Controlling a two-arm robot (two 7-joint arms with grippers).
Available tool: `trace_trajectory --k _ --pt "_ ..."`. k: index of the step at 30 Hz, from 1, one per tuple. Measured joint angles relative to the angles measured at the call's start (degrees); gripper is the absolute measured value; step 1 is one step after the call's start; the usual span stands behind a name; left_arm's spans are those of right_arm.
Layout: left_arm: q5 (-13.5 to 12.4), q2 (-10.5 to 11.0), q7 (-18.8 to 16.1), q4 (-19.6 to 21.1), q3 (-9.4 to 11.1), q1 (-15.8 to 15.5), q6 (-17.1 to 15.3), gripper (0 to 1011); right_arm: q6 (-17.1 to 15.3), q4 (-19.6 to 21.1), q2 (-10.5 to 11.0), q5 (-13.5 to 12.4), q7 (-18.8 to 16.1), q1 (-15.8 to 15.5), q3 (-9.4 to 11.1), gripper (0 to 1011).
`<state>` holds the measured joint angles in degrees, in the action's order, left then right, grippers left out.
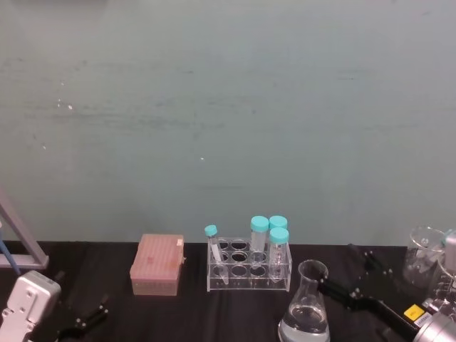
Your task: Pick up the beaker with the right gripper, shake it three times, and then put it down.
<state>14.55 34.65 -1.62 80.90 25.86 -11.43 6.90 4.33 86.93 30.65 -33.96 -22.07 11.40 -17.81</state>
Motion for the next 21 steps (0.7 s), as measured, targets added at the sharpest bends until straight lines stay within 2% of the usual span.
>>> trace_trajectory --k 10,21 --pt "0.00 0.00 0.00 0.00 0.00 0.00 0.00 1000 -2.86 -1.94 -0.92 1.30 -0.78 -0.21 -0.20 1000" --pt "0.00 0.00 0.00 0.00 0.00 0.00 0.00 1000 -4.32 -6.76 -3.50 3.83 -2.05 2.83 -1.03 1000"
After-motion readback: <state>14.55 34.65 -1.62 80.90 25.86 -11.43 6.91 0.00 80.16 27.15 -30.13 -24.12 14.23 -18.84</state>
